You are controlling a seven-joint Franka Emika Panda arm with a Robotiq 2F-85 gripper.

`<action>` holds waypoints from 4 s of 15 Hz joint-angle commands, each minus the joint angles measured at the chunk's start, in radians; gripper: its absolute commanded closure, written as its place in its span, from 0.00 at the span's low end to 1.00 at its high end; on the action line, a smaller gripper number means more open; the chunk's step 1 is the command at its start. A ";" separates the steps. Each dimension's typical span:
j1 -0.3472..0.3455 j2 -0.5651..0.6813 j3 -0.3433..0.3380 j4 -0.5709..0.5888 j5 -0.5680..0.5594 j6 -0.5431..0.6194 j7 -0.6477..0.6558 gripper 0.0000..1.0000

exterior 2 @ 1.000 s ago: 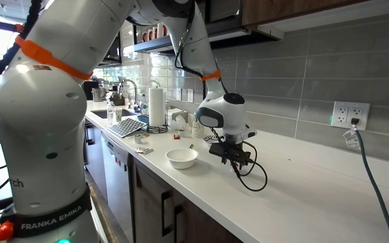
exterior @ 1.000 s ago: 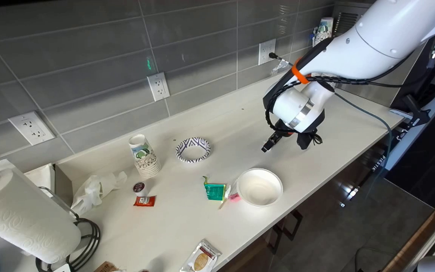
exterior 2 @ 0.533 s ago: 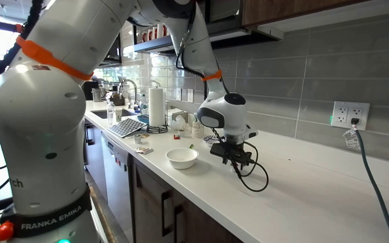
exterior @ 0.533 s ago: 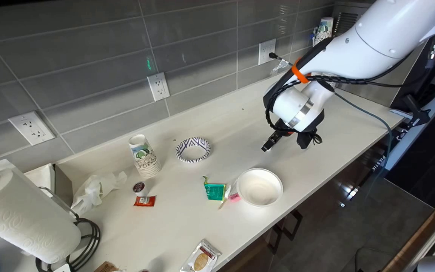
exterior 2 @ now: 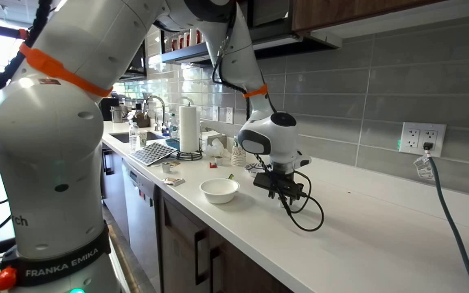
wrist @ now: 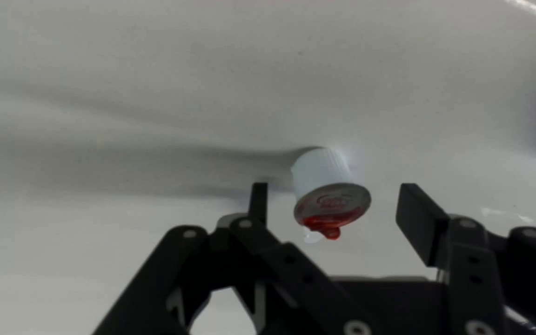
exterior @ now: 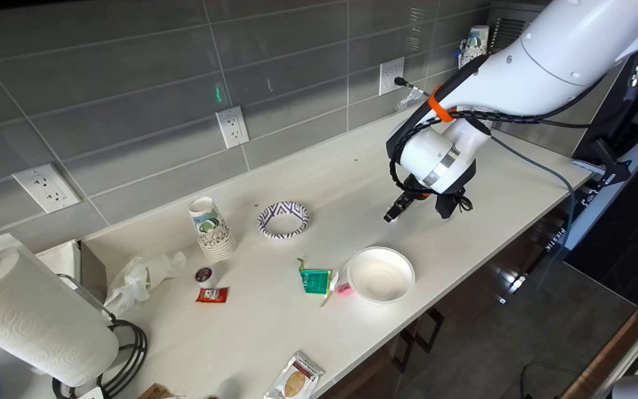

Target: Pour the contents in the coffee pod on the right into the white bowl.

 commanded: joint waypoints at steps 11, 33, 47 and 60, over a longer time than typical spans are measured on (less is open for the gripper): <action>-0.006 0.017 0.014 0.011 0.039 0.034 -0.033 0.49; 0.027 -0.016 0.004 -0.027 -0.006 0.038 -0.004 0.66; 0.074 -0.059 -0.016 -0.078 -0.053 0.042 0.015 0.74; 0.263 -0.175 -0.194 -0.236 -0.393 0.011 0.191 0.82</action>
